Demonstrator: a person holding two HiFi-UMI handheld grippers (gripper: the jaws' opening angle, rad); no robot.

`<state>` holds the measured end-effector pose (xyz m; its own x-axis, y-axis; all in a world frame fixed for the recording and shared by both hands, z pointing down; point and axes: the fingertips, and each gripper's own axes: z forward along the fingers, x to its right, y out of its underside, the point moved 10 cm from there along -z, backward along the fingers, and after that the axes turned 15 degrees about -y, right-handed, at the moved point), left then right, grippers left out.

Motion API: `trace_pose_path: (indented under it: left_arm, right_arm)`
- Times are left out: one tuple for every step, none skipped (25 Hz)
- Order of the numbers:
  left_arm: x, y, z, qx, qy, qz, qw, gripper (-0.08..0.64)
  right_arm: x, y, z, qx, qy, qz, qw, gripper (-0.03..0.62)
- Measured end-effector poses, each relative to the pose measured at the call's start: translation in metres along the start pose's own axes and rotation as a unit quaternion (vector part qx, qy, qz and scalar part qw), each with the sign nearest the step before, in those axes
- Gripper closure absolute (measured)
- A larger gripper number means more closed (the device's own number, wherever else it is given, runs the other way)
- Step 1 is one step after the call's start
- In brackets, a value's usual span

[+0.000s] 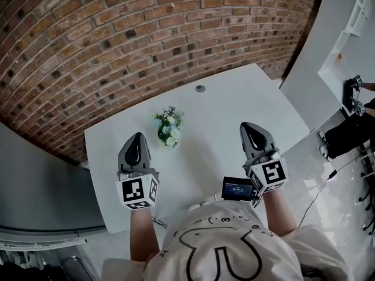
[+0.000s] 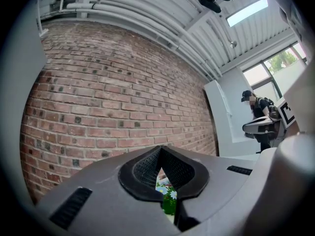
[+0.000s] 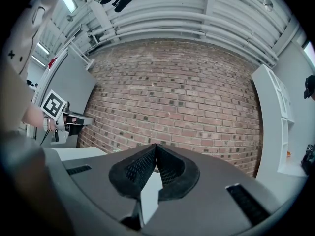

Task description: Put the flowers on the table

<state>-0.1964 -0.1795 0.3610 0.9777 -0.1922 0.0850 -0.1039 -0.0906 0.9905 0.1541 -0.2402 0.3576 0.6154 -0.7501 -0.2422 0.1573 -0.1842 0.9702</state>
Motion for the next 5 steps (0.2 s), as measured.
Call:
trace_pose_path:
  left_arm:
    - [0.0004,-0.0002,-0.0001,0.000,-0.001,-0.001,1.0000,0.549]
    - [0.0010,-0.0002,-0.0005,0.000,-0.001,-0.002,1.0000,0.549]
    - [0.0017,-0.0001,-0.0009,-0.001,0.000,-0.002,1.0000,0.549]
    - [0.0025,0.0002,-0.0012,-0.001,0.000,-0.002,1.0000,0.549]
    - [0.0033,0.0006,-0.0016,-0.001,0.001,-0.002,1.0000,0.549]
  right_arm:
    - [0.0001,-0.0003,-0.0003,-0.001,-0.001,-0.001,1.000,0.575]
    - [0.0000,-0.0004,-0.0010,-0.001,-0.002,-0.002,1.000,0.575]
    - [0.0000,-0.0001,-0.0018,-0.002,-0.002,-0.003,1.000,0.575]
    - [0.0000,0.0002,-0.0027,-0.003,-0.002,-0.004,1.000,0.575]
    - [0.0000,0.0007,-0.0036,-0.003,-0.003,-0.004,1.000,0.575]
